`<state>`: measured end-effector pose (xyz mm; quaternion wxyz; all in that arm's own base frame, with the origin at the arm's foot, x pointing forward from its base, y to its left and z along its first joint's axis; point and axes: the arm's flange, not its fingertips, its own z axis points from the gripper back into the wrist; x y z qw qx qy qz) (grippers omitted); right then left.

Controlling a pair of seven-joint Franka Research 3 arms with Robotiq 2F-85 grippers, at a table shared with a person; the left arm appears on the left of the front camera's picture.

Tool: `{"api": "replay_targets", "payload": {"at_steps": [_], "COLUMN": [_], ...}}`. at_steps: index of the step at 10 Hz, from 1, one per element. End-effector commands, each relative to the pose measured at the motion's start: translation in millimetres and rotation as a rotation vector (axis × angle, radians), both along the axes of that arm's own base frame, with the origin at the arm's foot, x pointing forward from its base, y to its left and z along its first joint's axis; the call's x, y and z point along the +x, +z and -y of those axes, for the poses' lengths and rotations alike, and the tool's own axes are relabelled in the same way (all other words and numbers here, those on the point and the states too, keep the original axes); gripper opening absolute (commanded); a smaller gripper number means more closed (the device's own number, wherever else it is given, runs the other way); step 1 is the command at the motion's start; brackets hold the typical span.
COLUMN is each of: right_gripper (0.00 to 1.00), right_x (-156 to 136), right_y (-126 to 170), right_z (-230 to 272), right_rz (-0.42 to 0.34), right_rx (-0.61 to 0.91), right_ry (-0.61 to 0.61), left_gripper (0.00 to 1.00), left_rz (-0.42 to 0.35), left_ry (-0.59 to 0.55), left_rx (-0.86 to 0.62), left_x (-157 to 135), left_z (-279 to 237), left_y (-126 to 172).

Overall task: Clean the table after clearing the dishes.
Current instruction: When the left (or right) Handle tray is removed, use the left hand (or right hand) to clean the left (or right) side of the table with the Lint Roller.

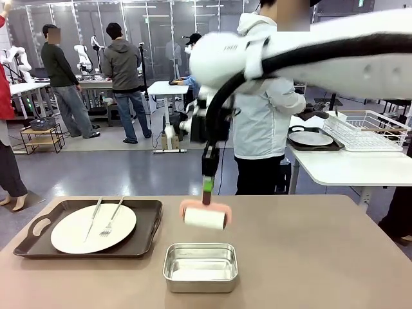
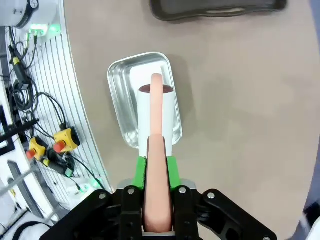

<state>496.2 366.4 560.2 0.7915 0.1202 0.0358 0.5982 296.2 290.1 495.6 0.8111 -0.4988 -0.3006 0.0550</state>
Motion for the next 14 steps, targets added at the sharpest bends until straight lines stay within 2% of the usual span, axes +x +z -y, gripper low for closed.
{"api": "replay_targets", "payload": {"at_steps": [1,4,5,6,7,8,9,12,13,14], "right_gripper": [0.02,0.02,0.02,0.02,0.02,0.02,0.02,0.02,0.20,0.20], "right_x": [-21,-38,-43,-46,-43,-42,-33,-33,-35,-26], "right_y": [-9,-18,-24,-30,-35,-36,-33,-33,-37,-53], "right_z": [56,140,160,172,175,164,190,190,189,201], "right_rz": [0.055,0.142,0.161,0.167,0.162,0.070,0.137,0.137,0.127,0.064], "right_rx": [0.048,0.111,0.130,0.166,0.120,0.160,0.142,0.142,0.145,0.265], "right_ry": [-0.293,-0.827,-0.971,-1.035,-1.039,-0.787,-0.999,-0.999,-0.973,-1.078], "left_gripper": [1.00,1.00,1.00,1.00,1.00,1.00,1.00,1.00,1.00,1.00], "left_rz": [0.012,0.012,0.012,0.012,0.012,0.012,0.012,0.012,0.012,0.012], "left_ry": [-0.003,-0.003,-0.003,-0.003,-0.003,-0.003,-0.003,-0.003,-0.003,-0.003], "left_rx": [-0.003,-0.003,-0.003,-0.003,-0.003,-0.003,-0.003,-0.003,-0.003,-0.003], "left_x": [-1,-1,-1,-1,-1,-1,-1,-1,-1,-1], "left_z": [-1,-1,-1,-1,-1,-1,-1,-1,-1,-1], "left_y": [2,2,2,2,2,2,2,2,2,2]}}
